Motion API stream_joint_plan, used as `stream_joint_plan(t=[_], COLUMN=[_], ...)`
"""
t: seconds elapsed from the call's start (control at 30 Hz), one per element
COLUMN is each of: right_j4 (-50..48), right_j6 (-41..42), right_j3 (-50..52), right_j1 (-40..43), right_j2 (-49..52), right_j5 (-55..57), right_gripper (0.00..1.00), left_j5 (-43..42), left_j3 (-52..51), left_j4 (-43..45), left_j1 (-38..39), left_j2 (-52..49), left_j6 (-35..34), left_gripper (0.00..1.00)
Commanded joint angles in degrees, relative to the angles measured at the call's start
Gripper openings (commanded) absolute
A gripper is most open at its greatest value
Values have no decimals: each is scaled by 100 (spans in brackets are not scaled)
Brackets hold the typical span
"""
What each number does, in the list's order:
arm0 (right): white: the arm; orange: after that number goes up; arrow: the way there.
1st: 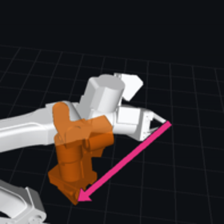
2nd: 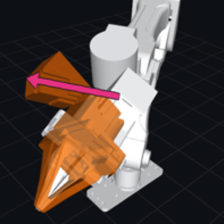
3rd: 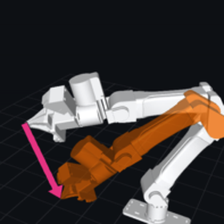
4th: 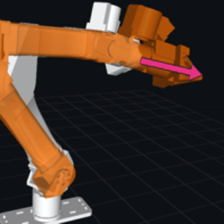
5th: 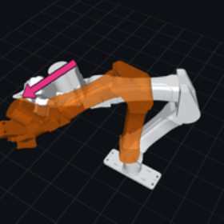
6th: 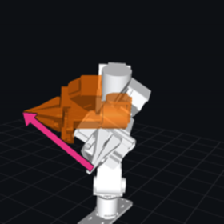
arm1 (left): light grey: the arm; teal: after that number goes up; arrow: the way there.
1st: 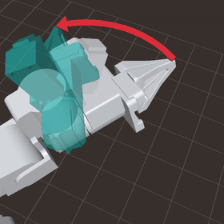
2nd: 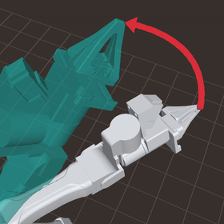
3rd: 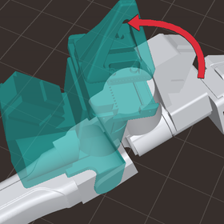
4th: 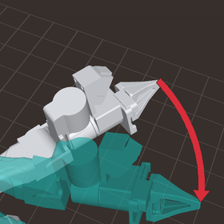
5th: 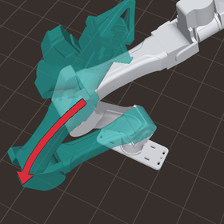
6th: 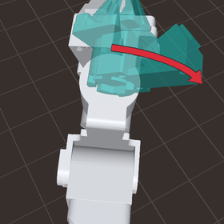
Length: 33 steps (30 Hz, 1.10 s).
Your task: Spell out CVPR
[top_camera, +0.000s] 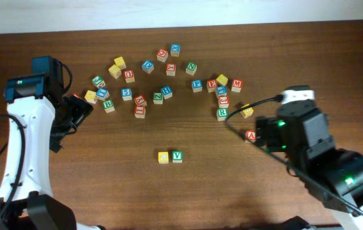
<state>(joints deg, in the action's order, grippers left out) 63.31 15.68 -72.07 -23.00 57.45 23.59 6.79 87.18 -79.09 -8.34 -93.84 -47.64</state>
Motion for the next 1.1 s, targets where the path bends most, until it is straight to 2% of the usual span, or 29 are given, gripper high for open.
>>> stream_joint_plan(t=[0.0,0.1,0.17,0.37,0.53,0.6,0.83,1.07], right_j4=[46,186,389,710,935,1038,1132,1327], right_j6=[173,177,177,177,177,177,177,177], right_j3=[-90,-90,-85,-85,-85,-85,-85,-85], right_j1=[909,1886,2173,2190,2190,2190,2190,2190], right_j2=[-90,-31,31,275,610,774,1239,1263], right_j5=[50,-389,-654,-1869,-4151,-4669,-4868,-4876], right_gripper=[98,98,98,98,98,98,98,98], left_j5=[4,4,4,4,4,4,4,4], left_j3=[-20,-20,-20,-20,-20,-20,-20,-20], left_j4=[-2,-2,-2,-2,-2,-2,-2,-2], left_j1=[-42,-42,-42,-42,-42,-42,-42,-42], left_j2=[-2,-2,-2,-2,-2,-2,-2,-2], left_j6=[-52,-52,-52,-52,-52,-52,-52,-52], left_gripper=[99,99,99,99,99,99,99,99])
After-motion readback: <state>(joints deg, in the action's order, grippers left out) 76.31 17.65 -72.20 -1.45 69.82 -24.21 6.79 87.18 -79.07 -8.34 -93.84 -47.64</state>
